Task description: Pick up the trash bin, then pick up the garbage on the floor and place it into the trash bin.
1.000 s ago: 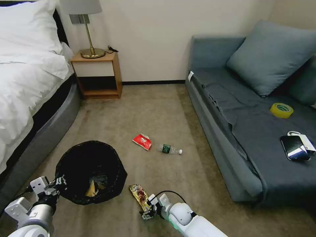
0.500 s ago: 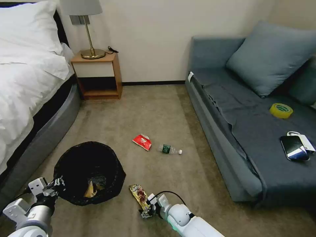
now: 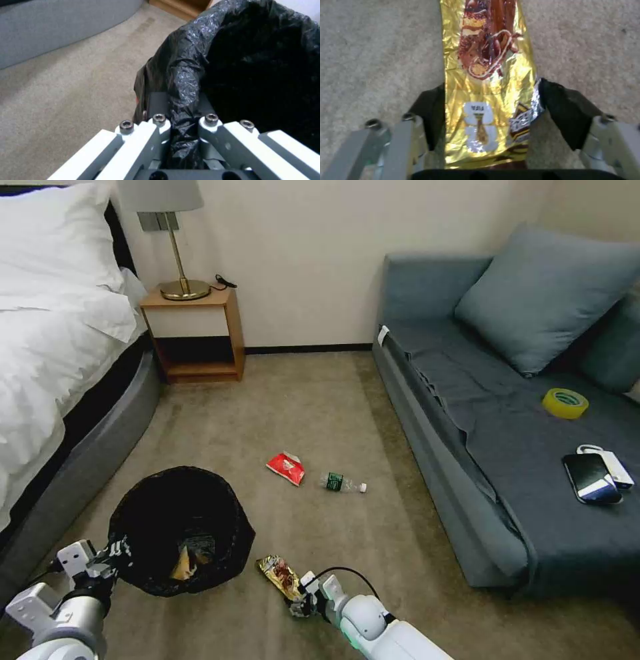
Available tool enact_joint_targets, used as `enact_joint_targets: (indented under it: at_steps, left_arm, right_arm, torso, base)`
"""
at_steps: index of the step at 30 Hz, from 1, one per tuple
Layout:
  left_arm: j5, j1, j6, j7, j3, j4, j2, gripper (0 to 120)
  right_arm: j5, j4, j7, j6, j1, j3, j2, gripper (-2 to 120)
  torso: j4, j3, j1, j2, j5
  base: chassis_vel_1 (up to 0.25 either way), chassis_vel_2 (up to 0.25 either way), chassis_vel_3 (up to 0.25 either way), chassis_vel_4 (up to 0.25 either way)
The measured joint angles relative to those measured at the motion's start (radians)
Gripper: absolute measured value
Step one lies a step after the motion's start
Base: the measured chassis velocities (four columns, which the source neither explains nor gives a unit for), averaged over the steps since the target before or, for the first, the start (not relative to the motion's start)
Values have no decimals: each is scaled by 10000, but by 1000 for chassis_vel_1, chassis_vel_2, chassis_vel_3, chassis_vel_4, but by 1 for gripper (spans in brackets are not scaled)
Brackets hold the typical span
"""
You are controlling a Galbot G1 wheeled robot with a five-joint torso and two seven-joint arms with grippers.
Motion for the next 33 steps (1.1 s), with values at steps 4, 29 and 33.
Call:
enact_joint_targets:
  at_steps: [4,29,33]
  left_arm:
    - [7,1,-14,3,0,0,-9,4]
    - [109,-59,-114,76,129,122,-77,4]
    - [123,-58,-131,89,137,138,-86,4]
  right_arm:
    - [-8,21,93,95,-25,17,-1,56]
    - [738,665,852,249,58,162,-141,0]
    - [750,627,890,345,57,196,-122,0]
  torso:
    - [0,1,0,0,-1]
    - [6,5,3,-6,6]
    - [6,4,3,-5,6]
  base:
    - [0,0,0,0]
    - [0,0,0,0]
    - [0,0,0,0]
